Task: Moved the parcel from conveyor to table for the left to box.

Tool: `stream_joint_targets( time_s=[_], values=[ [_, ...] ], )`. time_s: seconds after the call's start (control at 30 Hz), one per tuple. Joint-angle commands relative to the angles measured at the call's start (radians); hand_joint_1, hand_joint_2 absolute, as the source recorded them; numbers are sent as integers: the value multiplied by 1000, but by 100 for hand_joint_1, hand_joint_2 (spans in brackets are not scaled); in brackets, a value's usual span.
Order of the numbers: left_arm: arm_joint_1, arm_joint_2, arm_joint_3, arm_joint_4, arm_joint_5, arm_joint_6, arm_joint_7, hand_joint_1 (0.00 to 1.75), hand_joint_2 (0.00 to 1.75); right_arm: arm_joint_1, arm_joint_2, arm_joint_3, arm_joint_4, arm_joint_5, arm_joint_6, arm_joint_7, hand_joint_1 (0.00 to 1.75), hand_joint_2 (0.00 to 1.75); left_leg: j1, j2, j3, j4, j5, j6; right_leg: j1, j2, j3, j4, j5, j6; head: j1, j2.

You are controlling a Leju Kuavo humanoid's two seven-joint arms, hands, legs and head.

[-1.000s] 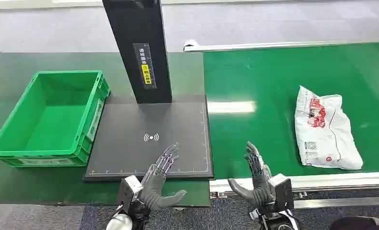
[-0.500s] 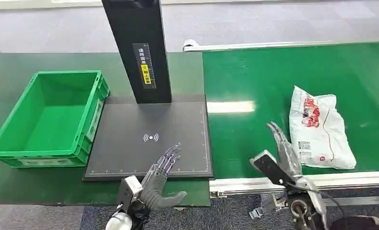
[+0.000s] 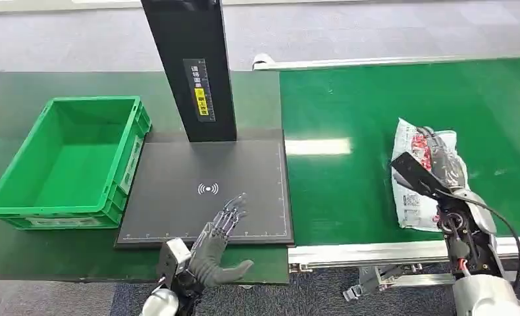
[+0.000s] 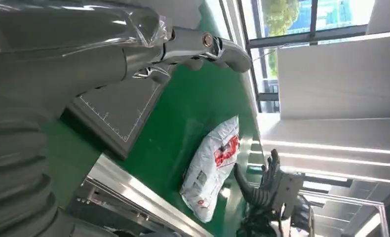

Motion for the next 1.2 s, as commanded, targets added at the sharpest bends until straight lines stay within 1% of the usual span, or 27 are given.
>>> stream_joint_targets(
  time_s=[0.03, 0.1, 0.17, 0.27, 0.3, 0.33, 0.37, 0.4, 0.43, 0.47, 0.5, 0.53, 0.63, 0.7, 0.8, 0.87, 0.9, 0.97, 1.0, 1.03, 1.13, 1.17, 1.2],
  values=[
    [-57, 41, -75, 84, 16, -28, 9, 0, 175, -307, -69, 75, 517, 132, 253, 367, 0, 175, -1, 1, 1, 0, 1, 0, -1, 1, 1, -1, 1, 0, 0, 0],
    [-60, 41, -74, 88, 17, -29, 9, 0, 175, -300, -71, 75, 518, 132, 252, 367, 0, 175, -1, -2, 3, -2, 1, 1, -1, -1, 3, -3, 1, 0, 0, 0],
    [-63, 41, -74, 93, 18, -29, 8, 0, 175, -296, -70, 74, 516, 132, 251, 367, 0, 175, -2, -2, 1, 0, 1, 1, -2, -2, 2, -1, 1, 0, 0, 0],
    [-63, 41, -74, 94, 18, -29, 8, 0, 175, -298, -67, 75, 514, 134, 250, 369, 0, 175, -1, 0, 2, -1, 0, 0, -1, 0, 2, -2, 1, -1, 0, 0],
    [-63, 41, -74, 94, 18, -29, 8, 0, 175, -298, -67, 75, 514, 134, 250, 369, 0, 175, -2, 0, 2, -1, 0, 0, -1, -1, 1, -1, 1, 0, 0, 0],
    [-68, 41, -77, 101, 19, -28, 7, 0, 175, -300, -68, 74, 522, 133, 303, 401, 0, 175, -1, 0, 3, -2, 0, 0, -1, 0, 3, -3, 1, -1, 0, 0],
    [-78, 42, -82, 115, 22, -26, 5, 0, 175, -295, -68, 52, 527, 115, 384, 447, 0, 175, -1, -1, 1, -1, 0, 0, -1, -1, 1, -1, 1, 0, 0, 0],
    [-85, 42, -86, 126, 25, -23, 2, 0, 175, -286, -73, 80, 527, 144, 437, 476, 0, 175, -1, -1, 1, -1, 0, 1, -1, -1, 1, -1, 1, 0, 0, 0],
    [-89, 39, -87, 135, 25, -20, 2, 0, 175, -286, -72, 88, 530, 153, 459, 484, 0, 175, -1, -2, 0, 0, 1, 1, -1, -2, 0, -1, 1, 0, 0, 0],
    [-94, 30, -88, 160, 27, -12, -2, 0, 175, -295, -59, 104, 541, 165, 529, 508, 0, 175, -1, -2, 1, 0, 1, 1, -1, -2, 1, -1, 1, 0, 0, 0],
    [-95, 26, -90, 171, 26, -7, -8, 0, 175, -300, -53, 120, 548, 179, 580, 538, 0, 175, -1, -2, 1, -1, 1, 1, -1, -2, 1, -2, 1, 0, 0, 0],
    [-97, 21, -93, 186, 23, -1, -16, 0, 175, -303, -48, 148, 544, 206, 627, 546, 0, 175, -2, -1, 0, 0, 1, 1, -1, -1, 0, -1, 1, 1, 0, 0],
    [-93, 9, -93, 208, 14, 15, -30, 0, 175, -302, -38, 182, 542, 241, 673, 567, 0, 175, -2, 1, 1, -1, 0, 1, -2, 1, 0, -1, 1, 1, 0, 0],
    [-89, 8, -95, 208, 17, 13, -30, 0, 175, -285, -44, 198, 534, 257, 666, 566, 0, 175, -1, 1, 2, -2, 0, 1, -1, 1, 2, -2, 2, 0, 0, 0],
    [-98, 5, -102, 208, 18, 17, -27, 0, 175, -268, -52, 218, 532, 275, 668, 557, 0, 175, -1, -3, 2, -2, 1, 0, 0, -3, 3, -3, 1, 0, 0, 0],
    [-100, 5, -102, 205, 24, 20, -21, 0, 175, -257, -50, 215, 530, 267, 674, 531, 0, 175, -1, -3, 2, -2, 1, 0, 0, -3, 3, -3, 1, 0, 0, 0],
    [-98, 6, -102, 202, 28, 23, -17, 0, 175, -248, -51, 224, 530, 272, 696, 512, 0, 175, -1, -3, 1, -1, 1, 1, -1, -3, 2, -3, 1, 0, 0, 0],
    [-98, 11, -106, 207, 28, 32, -16, 0, 175, -225, -56, 236, 525, 274, 707, 468, 0, 175, 0, -3, 4, -3, 1, 1, 0, -3, 5, -6, 2, 0, 0, 0],
    [-103, 10, -109, 219, 32, 36, -18, 0, 175, -203, -65, 296, 516, 306, 763, 364, 0, 175, 0, -3, 6, -6, 2, 1, 0, -4, 7, -9, 3, -1, 0, 0],
    [-107, 9, -108, 222, 33, 38, -19, 0, 175, -186, -60, 300, 509, 298, 753, 312, 0, 175, 0, -4, 3, -2, 1, 0, 0, -4, 5, -5, 1, 0, 0, 0],
    [-99, 9, -101, 201, 37, 38, -15, 0, 175, -180, -41, 332, 491, 301, 753, 222, 0, 175, 0, -3, 3, -3, 1, 0, 1, -3, 5, -5, 1, 0, 0, 0],
    [-97, 10, -100, 197, 37, 37, -12, 0, 175, -181, -39, 332, 488, 298, 752, 215, 0, 175, 1, -3, 4, -4, 1, 0, 1, -3, 6, -6, 2, 0, 0, 0],
    [-94, 10, -100, 189, 36, 33, -5, 0, 175, -182, -40, 343, 478, 300, 741, 211, 80, 175, 0, -1, 3, -2, 1, 0, 1, -1, 4, -4, 1, 0, 1, 0]
  ],
)
